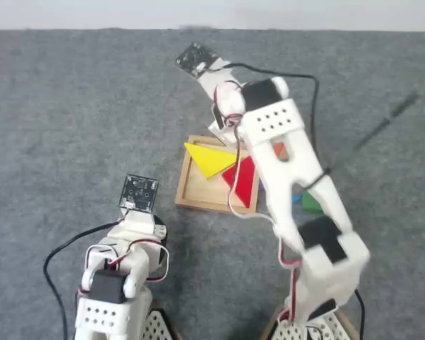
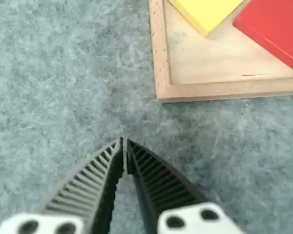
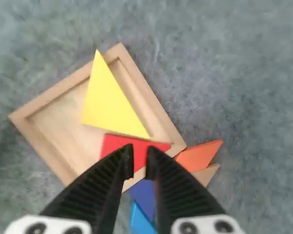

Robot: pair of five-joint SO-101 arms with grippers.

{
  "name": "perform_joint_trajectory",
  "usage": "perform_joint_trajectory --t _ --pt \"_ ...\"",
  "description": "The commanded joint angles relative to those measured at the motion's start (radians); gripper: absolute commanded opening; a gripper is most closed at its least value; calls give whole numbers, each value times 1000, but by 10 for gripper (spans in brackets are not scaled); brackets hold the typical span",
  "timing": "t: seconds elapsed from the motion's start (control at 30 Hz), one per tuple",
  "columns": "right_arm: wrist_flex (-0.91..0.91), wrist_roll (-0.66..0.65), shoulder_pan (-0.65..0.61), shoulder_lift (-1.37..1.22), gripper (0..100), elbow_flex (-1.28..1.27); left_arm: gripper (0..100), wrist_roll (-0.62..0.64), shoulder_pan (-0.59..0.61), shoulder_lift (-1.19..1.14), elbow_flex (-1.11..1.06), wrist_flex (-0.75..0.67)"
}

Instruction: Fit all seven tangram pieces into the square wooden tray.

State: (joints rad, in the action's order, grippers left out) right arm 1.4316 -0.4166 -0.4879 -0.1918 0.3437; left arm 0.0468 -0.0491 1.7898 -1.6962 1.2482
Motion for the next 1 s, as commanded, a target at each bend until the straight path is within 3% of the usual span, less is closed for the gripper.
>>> perform_joint_trajectory --t 0.0,0.17,0.33,0.47,0.77,0.97 --pt "-56 98 -1 229 8 -163 12 12 -2 12 13 6" --pt "-401 192 -5 469 6 -632 12 12 -2 12 13 6" --pt "-742 206 -58 512 6 -970 12 12 -2 12 13 6" --pt "-881 206 -139 441 6 -1011 12 12 -2 12 13 6" --pt "-1178 210 -147 191 6 -1008 12 12 -2 12 13 6" --pt "-1241 204 -145 119 6 -997 12 12 -2 12 13 6"
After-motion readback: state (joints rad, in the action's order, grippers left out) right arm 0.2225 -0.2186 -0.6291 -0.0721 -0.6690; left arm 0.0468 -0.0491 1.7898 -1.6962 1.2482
